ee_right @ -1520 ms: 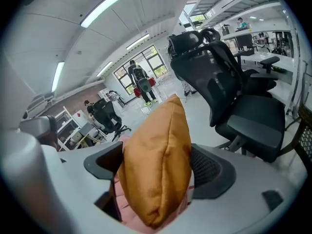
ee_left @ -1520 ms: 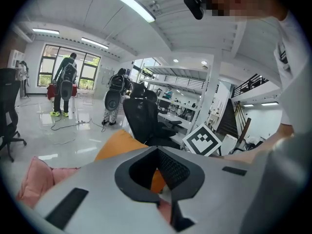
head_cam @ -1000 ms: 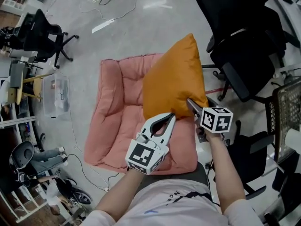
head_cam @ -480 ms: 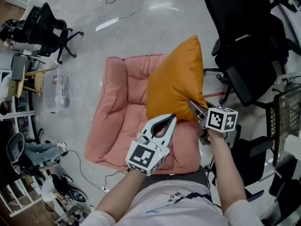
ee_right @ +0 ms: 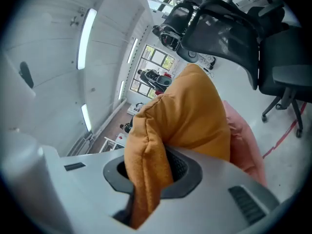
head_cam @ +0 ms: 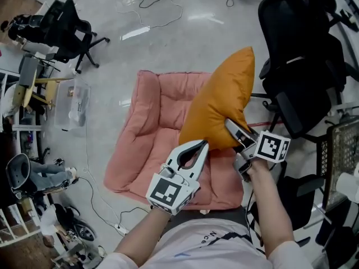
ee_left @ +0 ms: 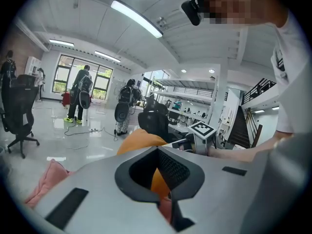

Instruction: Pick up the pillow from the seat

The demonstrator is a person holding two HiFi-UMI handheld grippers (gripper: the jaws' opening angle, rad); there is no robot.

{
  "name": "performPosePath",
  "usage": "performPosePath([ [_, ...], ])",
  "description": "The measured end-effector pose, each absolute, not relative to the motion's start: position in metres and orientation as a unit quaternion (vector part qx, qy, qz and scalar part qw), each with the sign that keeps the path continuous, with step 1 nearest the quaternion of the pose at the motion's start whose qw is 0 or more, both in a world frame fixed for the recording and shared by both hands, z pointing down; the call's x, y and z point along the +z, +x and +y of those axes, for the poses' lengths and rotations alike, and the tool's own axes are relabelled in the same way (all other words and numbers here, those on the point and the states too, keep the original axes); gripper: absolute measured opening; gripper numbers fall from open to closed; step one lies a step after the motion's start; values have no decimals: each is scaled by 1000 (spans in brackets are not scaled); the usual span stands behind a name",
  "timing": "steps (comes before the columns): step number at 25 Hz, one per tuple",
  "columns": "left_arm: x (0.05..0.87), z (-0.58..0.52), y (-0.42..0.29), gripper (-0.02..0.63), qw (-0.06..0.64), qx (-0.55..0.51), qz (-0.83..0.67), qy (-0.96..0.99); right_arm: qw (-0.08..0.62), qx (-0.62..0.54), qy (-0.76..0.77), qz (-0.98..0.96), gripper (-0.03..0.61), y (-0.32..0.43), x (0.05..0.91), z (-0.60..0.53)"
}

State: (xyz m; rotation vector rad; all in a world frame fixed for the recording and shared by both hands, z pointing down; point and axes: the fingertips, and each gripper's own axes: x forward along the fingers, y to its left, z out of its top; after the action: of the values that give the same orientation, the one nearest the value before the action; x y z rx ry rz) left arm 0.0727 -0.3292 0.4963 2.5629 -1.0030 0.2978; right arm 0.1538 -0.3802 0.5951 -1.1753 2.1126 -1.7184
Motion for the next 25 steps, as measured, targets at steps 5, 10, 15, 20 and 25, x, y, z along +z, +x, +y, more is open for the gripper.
performPosePath([
  [5,469,-329,59,11,178,83,-367,909,151,-572,-362,720,81,134,535,-386],
  [10,422,-336,56,11,151,38,-371,916,152,-547,-341,749,81,120,478,-385],
  [15,358,-338,43,11,113,-10,-371,922,148,-525,-325,773,81,98,420,-379],
  [20,311,-333,19,11,95,-45,-376,921,155,-502,-307,794,81,84,362,-378],
  [25,276,-327,-2,11,71,-66,-383,919,153,-476,-291,816,81,68,321,-374],
])
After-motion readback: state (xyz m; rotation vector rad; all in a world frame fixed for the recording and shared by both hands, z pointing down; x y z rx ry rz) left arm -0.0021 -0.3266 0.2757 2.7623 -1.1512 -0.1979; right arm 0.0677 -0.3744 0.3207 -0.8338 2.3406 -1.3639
